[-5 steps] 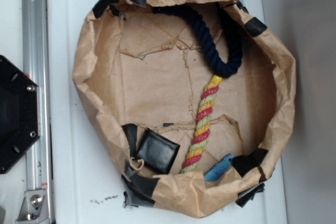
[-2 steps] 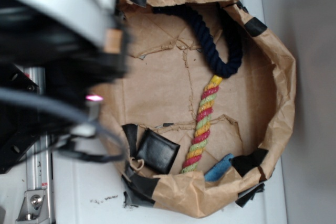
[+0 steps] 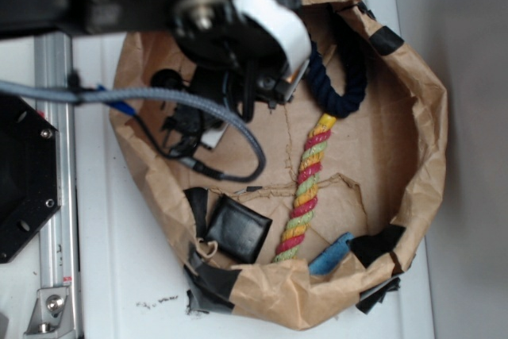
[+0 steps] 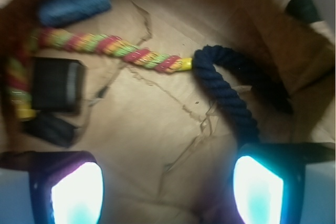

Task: Grab the blue rope.

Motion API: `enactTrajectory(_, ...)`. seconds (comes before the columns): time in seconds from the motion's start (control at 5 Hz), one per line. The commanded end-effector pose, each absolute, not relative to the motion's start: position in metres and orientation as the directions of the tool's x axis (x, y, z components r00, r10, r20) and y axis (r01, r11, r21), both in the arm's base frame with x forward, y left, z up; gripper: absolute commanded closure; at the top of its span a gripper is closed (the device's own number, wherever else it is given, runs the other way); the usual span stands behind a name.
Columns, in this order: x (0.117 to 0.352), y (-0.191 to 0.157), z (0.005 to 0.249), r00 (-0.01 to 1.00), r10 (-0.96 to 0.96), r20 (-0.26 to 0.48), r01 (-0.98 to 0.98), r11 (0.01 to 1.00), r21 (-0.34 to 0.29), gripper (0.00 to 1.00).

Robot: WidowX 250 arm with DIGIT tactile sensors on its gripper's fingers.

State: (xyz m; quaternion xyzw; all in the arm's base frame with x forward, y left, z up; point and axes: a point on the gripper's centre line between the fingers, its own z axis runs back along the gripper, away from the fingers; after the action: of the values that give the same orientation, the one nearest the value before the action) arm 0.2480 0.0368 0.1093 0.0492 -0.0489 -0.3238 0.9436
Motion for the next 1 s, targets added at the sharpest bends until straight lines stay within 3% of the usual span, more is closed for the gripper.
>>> enactTrajectory(0.0, 0.274, 0.038, 0.084, 0.735, -0.677, 0.022, 0.660, 0.723, 0.206, 0.00)
enactTrajectory(0.2, 0.292, 0.056, 0.079, 0.739, -0.674, 0.015, 0.652, 0.720, 0.239, 0.00)
enactTrajectory(0.6, 0.297, 0.067, 0.063, 0.748, -0.664, -0.003, 0.647, 0.728, 0.228, 0.00)
enactTrajectory(0.8, 0.307, 0.071, 0.073, 0.760, -0.649, 0.032, 0.623, 0.741, 0.250, 0.00)
